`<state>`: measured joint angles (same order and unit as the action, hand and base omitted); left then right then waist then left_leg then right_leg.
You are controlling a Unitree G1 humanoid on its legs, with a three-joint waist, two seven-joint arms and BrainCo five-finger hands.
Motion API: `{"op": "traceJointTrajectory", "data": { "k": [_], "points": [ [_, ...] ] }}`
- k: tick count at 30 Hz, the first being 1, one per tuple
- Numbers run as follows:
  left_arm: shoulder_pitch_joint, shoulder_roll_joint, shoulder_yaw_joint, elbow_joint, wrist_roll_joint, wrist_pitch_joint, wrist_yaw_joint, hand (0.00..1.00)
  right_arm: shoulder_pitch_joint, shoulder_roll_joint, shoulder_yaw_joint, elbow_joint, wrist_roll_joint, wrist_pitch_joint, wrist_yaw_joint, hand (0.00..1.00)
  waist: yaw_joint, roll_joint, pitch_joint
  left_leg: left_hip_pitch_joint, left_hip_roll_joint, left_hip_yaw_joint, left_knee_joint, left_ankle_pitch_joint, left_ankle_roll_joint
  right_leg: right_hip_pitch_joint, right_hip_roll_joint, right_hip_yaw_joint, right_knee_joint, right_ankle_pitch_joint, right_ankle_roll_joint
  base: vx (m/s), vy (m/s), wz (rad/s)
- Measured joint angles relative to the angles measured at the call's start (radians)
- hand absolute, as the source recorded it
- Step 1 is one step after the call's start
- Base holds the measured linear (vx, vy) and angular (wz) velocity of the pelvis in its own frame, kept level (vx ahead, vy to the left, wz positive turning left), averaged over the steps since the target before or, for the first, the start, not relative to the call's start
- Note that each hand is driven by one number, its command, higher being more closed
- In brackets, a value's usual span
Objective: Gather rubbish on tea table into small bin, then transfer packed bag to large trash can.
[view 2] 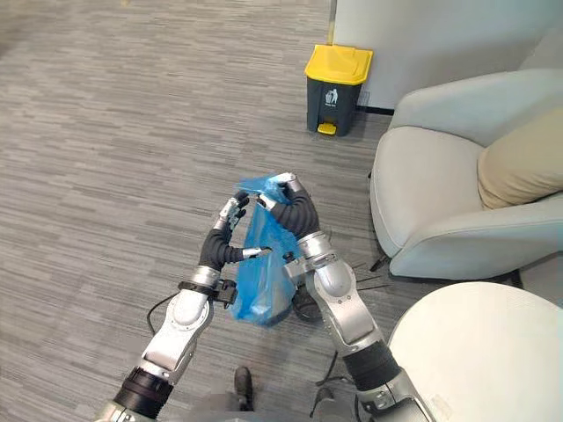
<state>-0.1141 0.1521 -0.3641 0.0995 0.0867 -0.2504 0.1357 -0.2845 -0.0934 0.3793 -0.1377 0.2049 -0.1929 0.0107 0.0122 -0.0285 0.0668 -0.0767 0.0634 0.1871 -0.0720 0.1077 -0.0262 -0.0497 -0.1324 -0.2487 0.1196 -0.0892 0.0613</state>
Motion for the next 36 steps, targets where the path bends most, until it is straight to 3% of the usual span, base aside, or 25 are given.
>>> {"op": "traceJointTrajectory", "data": {
  "k": [8,9,15,25,26,33,36],
  "points": [
    [-0.074,-0.031,-0.071,0.110,0.044,0.022,0.006,0.00,-0.108,0.009,0.156,0.025,0.038,0.027,0.017,1.00,-0.005,-0.006,-0.022,0.023,-0.021,0.013,-0.026,0.026,0.019,0.025,-0.003,0.031,-0.058,0.064,0.015,-0.08,0.077,-0.07],
    [-0.076,-0.031,-0.073,0.119,0.044,0.021,0.006,1.00,-0.116,0.009,0.161,0.036,0.040,0.028,0.016,1.00,-0.005,-0.006,-0.022,0.023,-0.020,0.015,-0.029,0.026,0.019,0.025,-0.001,0.034,-0.060,0.066,0.014,-0.13,0.048,-0.18],
    [-0.084,-0.028,-0.093,0.239,0.044,0.026,0.010,1.00,-0.167,-0.003,0.226,0.081,0.059,0.067,0.014,1.00,-0.005,-0.007,-0.024,0.009,0.003,0.036,-0.030,0.035,0.007,0.010,0.026,0.066,-0.097,0.106,-0.004,-0.08,0.013,-0.17],
    [-0.075,-0.028,-0.109,0.324,0.064,0.027,0.023,1.00,-0.183,-0.042,0.266,0.082,0.051,0.070,0.037,1.00,-0.005,-0.008,-0.024,0.006,0.022,0.039,-0.030,0.046,-0.006,0.011,0.054,0.081,-0.125,0.132,-0.013,0.00,-0.006,-0.06],
    [-0.063,-0.028,-0.108,0.322,0.064,0.028,0.022,1.00,-0.183,-0.043,0.266,0.086,0.018,0.070,0.040,0.00,-0.007,-0.008,-0.024,0.006,0.024,0.039,-0.030,0.047,-0.006,0.011,0.059,0.082,-0.126,0.132,-0.013,0.00,0.000,0.00],
    [0.030,-0.028,-0.093,0.291,0.064,0.058,0.017,1.00,-0.055,-0.043,0.205,0.103,-0.173,0.027,0.053,0.00,-0.024,-0.008,-0.024,0.008,0.024,0.035,-0.025,0.050,-0.004,0.016,0.060,0.081,-0.128,0.132,-0.013,0.00,0.000,0.00],
    [0.058,-0.028,-0.061,0.195,0.061,0.070,0.018,1.00,0.074,-0.061,0.144,0.103,-0.293,0.011,0.045,0.00,-0.024,-0.007,-0.024,0.020,0.025,0.032,-0.031,0.049,-0.004,0.030,0.060,0.080,-0.130,0.131,-0.012,-0.02,0.007,0.02]
  ]
}}
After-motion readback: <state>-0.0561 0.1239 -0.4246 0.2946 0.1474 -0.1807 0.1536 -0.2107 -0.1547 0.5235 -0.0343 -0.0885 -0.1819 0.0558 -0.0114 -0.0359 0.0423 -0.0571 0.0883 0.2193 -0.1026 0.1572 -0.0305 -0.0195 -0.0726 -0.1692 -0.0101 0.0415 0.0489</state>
